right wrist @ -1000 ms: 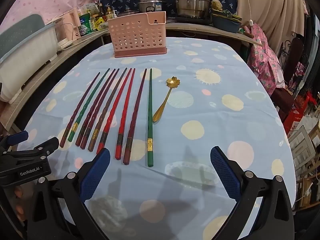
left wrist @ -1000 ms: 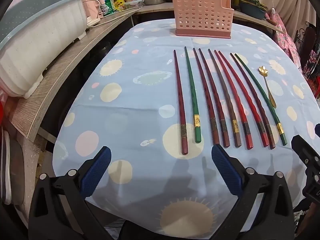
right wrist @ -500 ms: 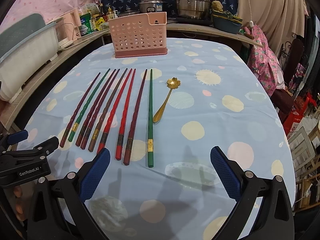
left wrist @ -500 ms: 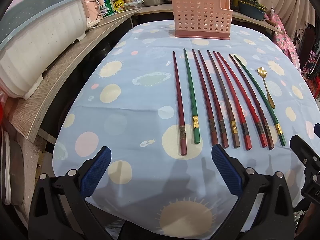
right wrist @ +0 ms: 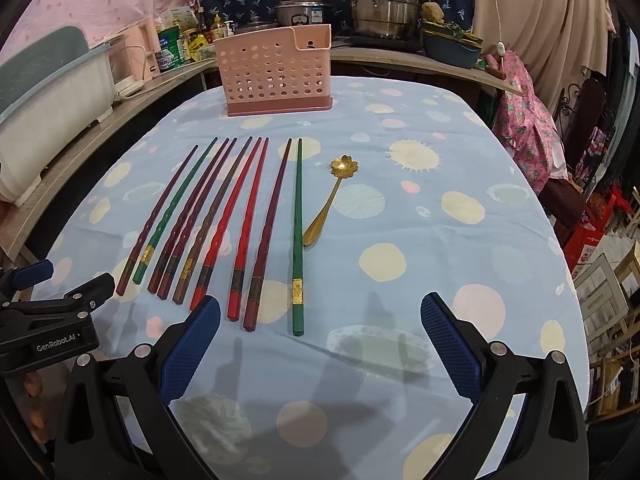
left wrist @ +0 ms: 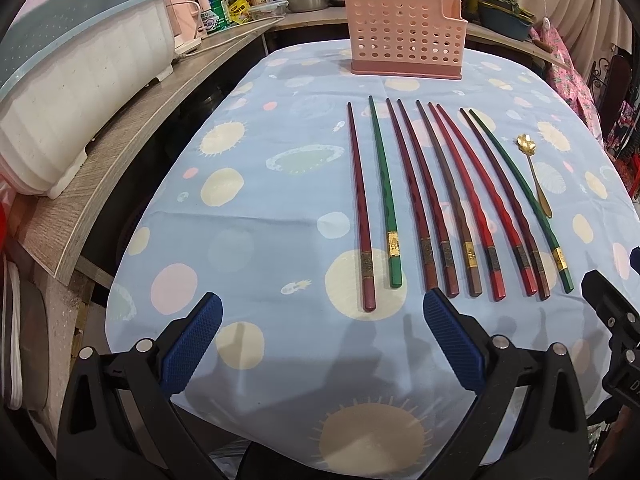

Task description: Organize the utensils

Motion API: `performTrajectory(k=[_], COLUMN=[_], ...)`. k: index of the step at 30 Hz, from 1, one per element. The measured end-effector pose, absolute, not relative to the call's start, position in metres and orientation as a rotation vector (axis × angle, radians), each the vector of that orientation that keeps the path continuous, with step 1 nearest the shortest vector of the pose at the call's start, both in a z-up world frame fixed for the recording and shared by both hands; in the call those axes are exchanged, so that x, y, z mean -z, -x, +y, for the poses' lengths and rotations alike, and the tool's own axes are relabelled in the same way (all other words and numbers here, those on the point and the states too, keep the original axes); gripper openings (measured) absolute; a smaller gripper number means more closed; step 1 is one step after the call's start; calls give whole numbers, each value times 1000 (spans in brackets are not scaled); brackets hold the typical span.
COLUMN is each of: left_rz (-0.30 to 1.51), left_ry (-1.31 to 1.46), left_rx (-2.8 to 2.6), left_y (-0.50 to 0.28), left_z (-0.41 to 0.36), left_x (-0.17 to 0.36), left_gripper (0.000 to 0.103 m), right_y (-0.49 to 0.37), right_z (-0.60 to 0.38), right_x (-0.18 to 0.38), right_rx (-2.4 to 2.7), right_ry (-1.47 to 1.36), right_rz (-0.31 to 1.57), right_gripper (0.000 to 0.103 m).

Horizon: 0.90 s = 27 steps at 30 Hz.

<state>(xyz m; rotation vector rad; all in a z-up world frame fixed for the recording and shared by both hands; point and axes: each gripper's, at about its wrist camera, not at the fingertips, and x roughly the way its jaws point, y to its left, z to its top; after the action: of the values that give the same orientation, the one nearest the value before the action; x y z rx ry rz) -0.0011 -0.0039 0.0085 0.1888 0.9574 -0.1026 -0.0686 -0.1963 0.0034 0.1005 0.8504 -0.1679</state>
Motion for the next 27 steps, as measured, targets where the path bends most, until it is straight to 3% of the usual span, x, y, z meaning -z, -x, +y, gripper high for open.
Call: performTrajectory(k=[27], left_rz=[960], left_ry=[-192], left_rx=[102], left_y=[2], left_z=[-4], left_x=[-6], left_gripper=[96], right_y=[68], right_z=[-194], right_x=[-2], right_rx=[163], right_ry=[-96], right_rz=[853], right_gripper=[96])
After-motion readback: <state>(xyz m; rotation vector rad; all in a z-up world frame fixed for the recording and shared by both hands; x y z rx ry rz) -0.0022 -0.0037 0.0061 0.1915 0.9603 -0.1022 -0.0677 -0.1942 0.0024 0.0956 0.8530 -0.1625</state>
